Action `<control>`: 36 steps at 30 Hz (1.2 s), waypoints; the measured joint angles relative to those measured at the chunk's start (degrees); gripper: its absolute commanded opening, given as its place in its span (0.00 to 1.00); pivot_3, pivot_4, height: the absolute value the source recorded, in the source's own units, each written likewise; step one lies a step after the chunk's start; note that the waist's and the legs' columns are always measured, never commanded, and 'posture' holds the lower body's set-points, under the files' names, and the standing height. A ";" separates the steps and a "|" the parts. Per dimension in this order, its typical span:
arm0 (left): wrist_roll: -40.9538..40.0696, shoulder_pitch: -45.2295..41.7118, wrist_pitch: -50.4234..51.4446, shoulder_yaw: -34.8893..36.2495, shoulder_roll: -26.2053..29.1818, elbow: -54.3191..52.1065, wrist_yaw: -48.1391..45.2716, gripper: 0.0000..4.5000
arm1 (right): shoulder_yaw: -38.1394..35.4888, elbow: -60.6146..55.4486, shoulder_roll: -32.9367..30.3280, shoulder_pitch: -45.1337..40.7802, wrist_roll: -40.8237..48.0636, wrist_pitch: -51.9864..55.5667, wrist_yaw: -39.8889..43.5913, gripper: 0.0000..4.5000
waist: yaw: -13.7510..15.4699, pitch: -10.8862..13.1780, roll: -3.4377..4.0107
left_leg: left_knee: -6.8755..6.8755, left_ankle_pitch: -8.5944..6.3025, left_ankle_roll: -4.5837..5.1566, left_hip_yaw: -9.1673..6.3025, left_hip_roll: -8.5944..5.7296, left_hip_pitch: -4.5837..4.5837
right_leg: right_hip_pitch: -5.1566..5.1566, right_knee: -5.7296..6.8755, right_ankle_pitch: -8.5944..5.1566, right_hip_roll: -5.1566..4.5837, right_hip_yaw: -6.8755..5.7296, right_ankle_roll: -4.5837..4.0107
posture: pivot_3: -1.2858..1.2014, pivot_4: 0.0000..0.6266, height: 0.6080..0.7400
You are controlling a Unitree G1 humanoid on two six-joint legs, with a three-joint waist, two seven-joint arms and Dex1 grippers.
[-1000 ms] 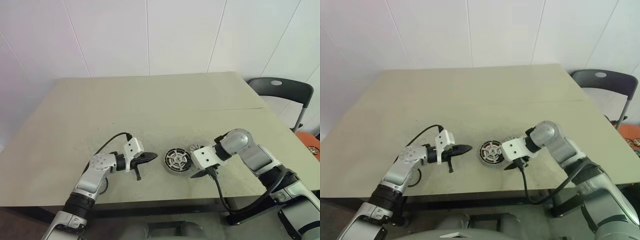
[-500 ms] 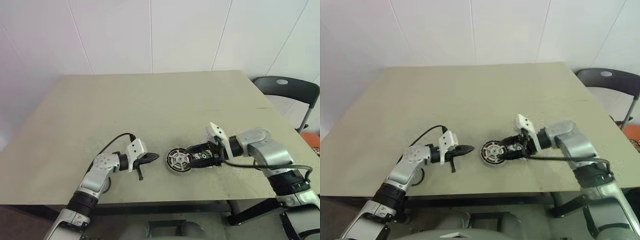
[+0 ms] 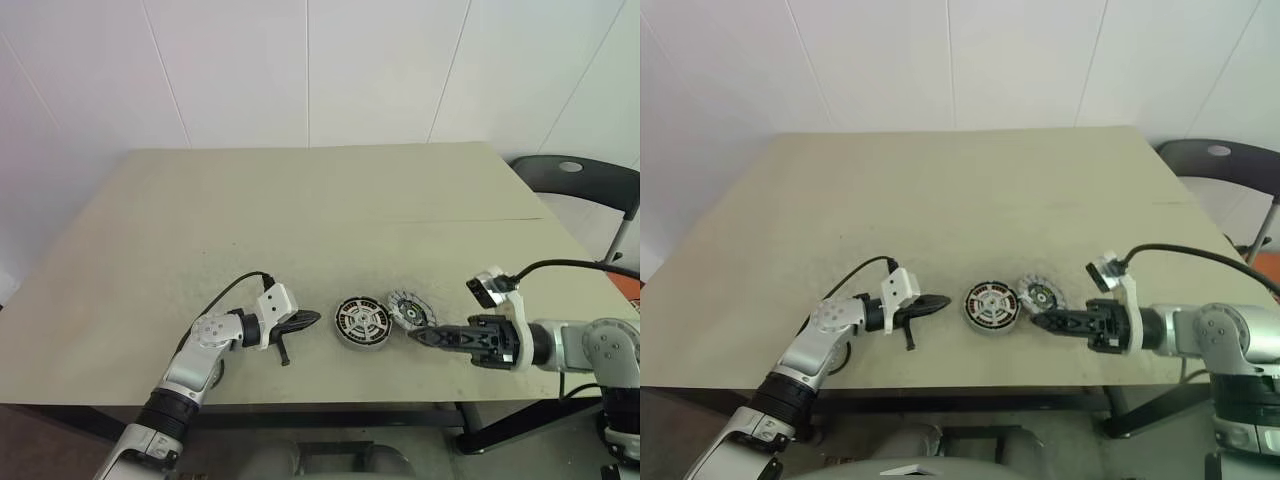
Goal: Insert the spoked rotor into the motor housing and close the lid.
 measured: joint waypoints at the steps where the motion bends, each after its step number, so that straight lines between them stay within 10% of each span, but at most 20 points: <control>1: 0.03 -0.05 -0.03 -0.02 -0.12 0.00 0.03 0.00 | -0.58 0.71 0.79 0.25 -0.02 1.48 -2.00 0.99 | -0.09 0.00 0.01 | 0.00 0.00 0.00 0.05 0.01 0.01 | -0.01 0.01 0.00 -0.01 0.02 0.00 | 0.52 0.00 1.00; 36: 1.40 -1.73 -1.32 -0.15 -1.64 3.41 0.68 0.00 | -17.41 13.86 19.57 -9.85 -2.63 -3.48 -39.17 0.99 | -0.15 -0.05 0.08 | -0.02 0.03 0.06 0.13 0.02 0.06 | -0.01 0.06 0.04 0.02 0.06 0.06 | 0.52 0.00 1.00</control>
